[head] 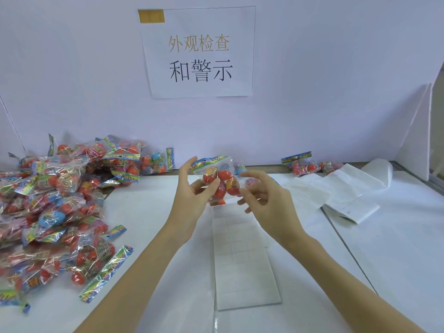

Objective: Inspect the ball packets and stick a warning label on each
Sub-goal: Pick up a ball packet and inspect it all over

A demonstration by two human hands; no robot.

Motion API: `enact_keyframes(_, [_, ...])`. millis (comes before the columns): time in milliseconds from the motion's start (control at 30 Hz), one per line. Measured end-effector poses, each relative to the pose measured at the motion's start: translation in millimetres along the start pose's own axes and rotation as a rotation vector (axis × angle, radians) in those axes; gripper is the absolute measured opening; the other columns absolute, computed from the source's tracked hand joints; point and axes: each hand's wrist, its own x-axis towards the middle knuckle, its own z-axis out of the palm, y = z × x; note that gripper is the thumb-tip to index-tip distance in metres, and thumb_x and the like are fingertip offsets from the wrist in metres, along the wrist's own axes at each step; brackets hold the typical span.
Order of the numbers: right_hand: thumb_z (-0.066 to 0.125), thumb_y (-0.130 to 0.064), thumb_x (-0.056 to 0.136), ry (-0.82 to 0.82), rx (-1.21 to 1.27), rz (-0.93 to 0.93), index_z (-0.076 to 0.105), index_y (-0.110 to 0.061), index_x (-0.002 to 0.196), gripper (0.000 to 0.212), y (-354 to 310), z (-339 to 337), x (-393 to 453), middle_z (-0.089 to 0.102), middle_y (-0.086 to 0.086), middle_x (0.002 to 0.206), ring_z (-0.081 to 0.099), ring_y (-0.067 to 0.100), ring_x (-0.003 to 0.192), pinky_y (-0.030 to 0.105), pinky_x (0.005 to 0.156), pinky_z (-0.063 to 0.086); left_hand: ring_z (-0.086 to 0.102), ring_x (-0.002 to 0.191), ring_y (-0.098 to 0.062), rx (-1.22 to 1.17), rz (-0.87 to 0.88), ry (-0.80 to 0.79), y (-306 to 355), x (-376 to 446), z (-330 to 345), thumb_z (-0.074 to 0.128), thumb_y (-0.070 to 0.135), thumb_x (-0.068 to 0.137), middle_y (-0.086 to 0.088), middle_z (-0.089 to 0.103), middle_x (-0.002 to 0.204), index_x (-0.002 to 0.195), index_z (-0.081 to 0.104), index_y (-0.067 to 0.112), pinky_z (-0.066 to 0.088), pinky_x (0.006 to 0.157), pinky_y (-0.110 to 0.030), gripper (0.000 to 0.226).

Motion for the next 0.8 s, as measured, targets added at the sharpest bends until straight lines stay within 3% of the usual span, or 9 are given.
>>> enact_keyframes(67, [0.066, -0.008, 0.100, -0.015, -0.070, -0.050, 0.065, -0.040, 0.108, 0.033, 1, 0, -1, 0.076, -0.012, 0.084, 0.076, 0.010, 0.076, 0.028, 0.067, 0.062, 0.076, 0.102, -0.029, -0.002, 0.040, -0.054, -1, 0, -1, 0.074, 0.022, 0.094, -0.006, 0.079, 0.112, 0.143, 0.037, 0.056, 0.063, 0.090, -0.039, 0.070])
enact_keyframes(167, [0.064, -0.009, 0.101, -0.007, -0.065, -0.028, 0.065, -0.030, 0.104, 0.021, 7, 1, 0, 0.076, -0.010, 0.083, 0.076, 0.011, 0.075, 0.025, 0.067, 0.060, 0.074, 0.105, -0.020, 0.056, 0.120, -0.143, 0, 0, -1, 0.074, 0.017, 0.095, 0.002, 0.076, 0.116, 0.143, 0.038, 0.061, 0.063, 0.088, -0.036, 0.075])
enact_keyframes(233, [0.064, -0.013, 0.102, -0.009, -0.030, 0.052, 0.062, -0.027, 0.114, 0.019, 10, 1, 3, 0.076, -0.007, 0.086, 0.074, 0.007, 0.079, 0.019, 0.069, 0.058, 0.074, 0.102, -0.018, 0.232, 0.221, -0.115, -2, 0, -2, 0.069, 0.006, 0.098, 0.008, 0.072, 0.116, 0.137, 0.053, 0.047, 0.063, 0.085, -0.032, 0.058])
enact_keyframes(333, [0.072, -0.028, 0.097, -0.137, -0.279, 0.049, 0.051, -0.033, 0.138, 0.047, 18, -7, 5, 0.072, -0.013, 0.111, 0.063, -0.002, 0.100, 0.013, 0.089, 0.047, 0.070, 0.095, -0.003, 0.530, 0.314, 0.038, -1, 1, -6, 0.057, -0.004, 0.102, -0.005, 0.064, 0.119, 0.103, 0.075, 0.019, 0.054, 0.083, -0.014, 0.030])
enact_keyframes(433, [0.072, -0.032, 0.097, -0.330, -0.560, -0.043, 0.054, -0.030, 0.145, 0.051, 24, -8, 2, 0.066, -0.012, 0.129, 0.049, 0.009, 0.129, 0.029, 0.113, 0.030, 0.068, 0.085, 0.005, 0.564, 0.293, 0.132, 0, 2, -10, 0.052, -0.009, 0.101, -0.013, 0.057, 0.117, 0.092, 0.078, 0.013, 0.051, 0.083, -0.009, 0.035])
enact_keyframes(567, [0.065, -0.018, 0.102, -0.286, -0.588, -0.071, 0.077, -0.018, 0.113, 0.016, 24, -5, 5, 0.075, -0.005, 0.109, 0.062, 0.014, 0.108, 0.032, 0.102, 0.041, 0.067, 0.091, -0.004, 0.675, 0.302, 0.079, -1, 3, -13, 0.058, -0.005, 0.100, -0.008, 0.050, 0.118, 0.091, 0.074, 0.025, 0.049, 0.086, -0.010, 0.034])
enact_keyframes(667, [0.065, -0.009, 0.099, -0.154, -0.424, -0.020, 0.077, -0.013, 0.101, 0.013, 18, -11, 7, 0.076, -0.008, 0.098, 0.062, 0.004, 0.094, 0.009, 0.086, 0.043, 0.060, 0.093, -0.006, 0.694, 0.289, 0.014, -4, 0, -10, 0.072, 0.009, 0.096, 0.002, 0.046, 0.115, 0.096, 0.074, 0.026, 0.047, 0.091, -0.013, 0.018])
enact_keyframes(733, [0.065, -0.008, 0.099, -0.090, -0.380, 0.035, 0.076, -0.014, 0.100, 0.013, 17, -16, 8, 0.073, -0.010, 0.095, 0.061, 0.003, 0.089, 0.003, 0.081, 0.038, 0.060, 0.089, -0.002, 0.681, 0.281, -0.018, -7, -2, -7, 0.079, 0.020, 0.092, 0.002, 0.046, 0.115, 0.097, 0.077, 0.022, 0.044, 0.091, -0.010, 0.007])
enact_keyframes(800, [0.064, -0.008, 0.100, -0.051, -0.334, 0.082, 0.076, -0.014, 0.100, 0.014, 17, -19, 10, 0.071, -0.012, 0.095, 0.060, -0.007, 0.088, 0.001, 0.079, 0.037, 0.059, 0.089, -0.001, 0.685, 0.265, -0.056, -10, -3, -3, 0.082, 0.025, 0.089, 0.000, 0.046, 0.117, 0.098, 0.078, 0.021, 0.043, 0.090, -0.007, 0.011])
